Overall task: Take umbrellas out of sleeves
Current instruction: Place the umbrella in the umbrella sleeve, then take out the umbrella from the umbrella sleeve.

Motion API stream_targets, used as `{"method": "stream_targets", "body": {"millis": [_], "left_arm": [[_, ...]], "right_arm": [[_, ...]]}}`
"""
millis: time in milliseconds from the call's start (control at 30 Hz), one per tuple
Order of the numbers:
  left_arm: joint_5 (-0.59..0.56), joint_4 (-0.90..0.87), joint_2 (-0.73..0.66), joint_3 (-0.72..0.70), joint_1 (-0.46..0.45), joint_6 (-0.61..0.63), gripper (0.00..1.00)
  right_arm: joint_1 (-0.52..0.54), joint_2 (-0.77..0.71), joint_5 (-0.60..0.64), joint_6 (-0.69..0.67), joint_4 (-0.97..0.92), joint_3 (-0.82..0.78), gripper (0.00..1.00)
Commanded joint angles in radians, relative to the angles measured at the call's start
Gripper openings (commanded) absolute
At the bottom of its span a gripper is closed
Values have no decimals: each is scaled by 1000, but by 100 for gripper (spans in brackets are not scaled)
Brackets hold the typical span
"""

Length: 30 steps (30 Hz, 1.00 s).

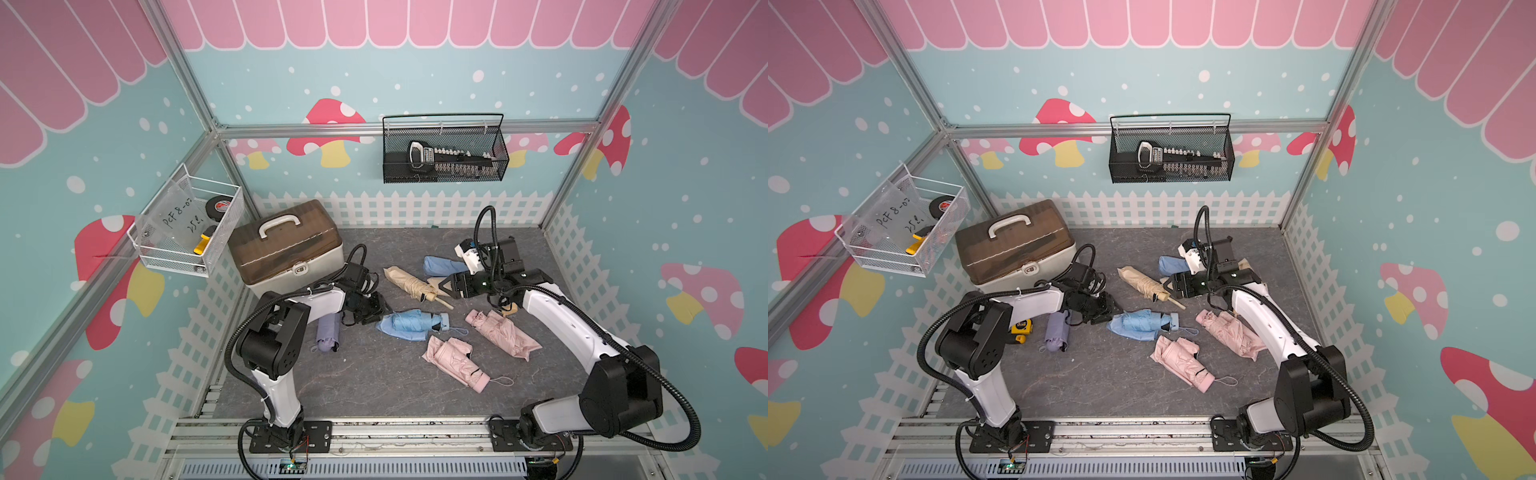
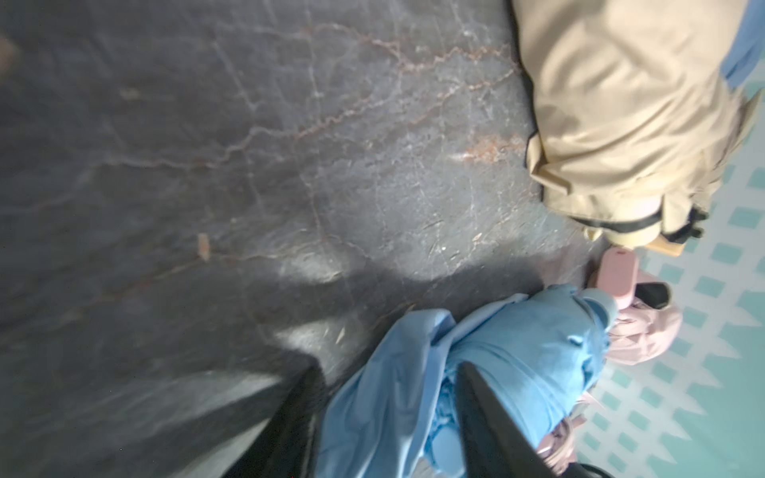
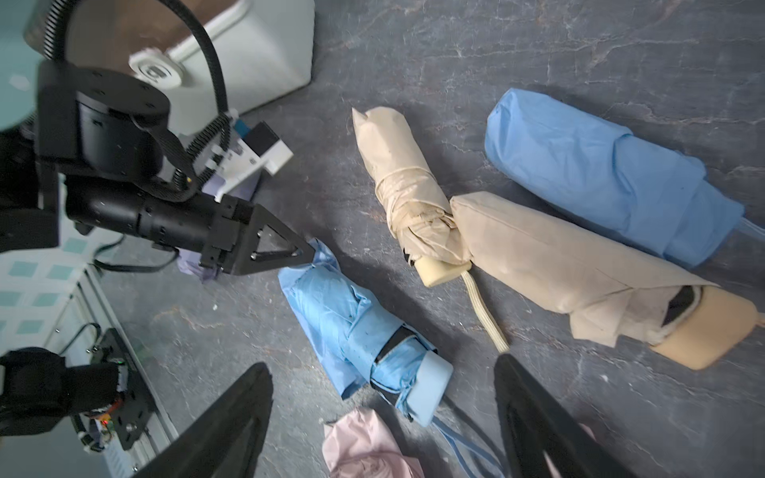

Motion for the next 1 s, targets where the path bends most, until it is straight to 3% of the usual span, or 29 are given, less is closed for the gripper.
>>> {"method": "stream_targets", "body": {"millis": [0, 67, 567, 867, 967], "left_arm": [[-61, -59, -51, -2, 9, 30, 67], [-85, -95, -84, 13, 10, 45, 72], [-190, -161, -380, -67, 22, 73, 73], [-179, -161, -434, -150, 71, 66, 73], [-166, -163, -432, -158, 93, 70, 73]], "right_arm": [[27, 68, 94, -129, -158, 83, 82], [47, 123, 115, -151, -173, 137, 82], [188, 727, 246, -285, -297, 697, 82], [192, 901, 339, -305, -332, 849, 82], [194, 940, 330, -315, -334, 884, 77]]}}
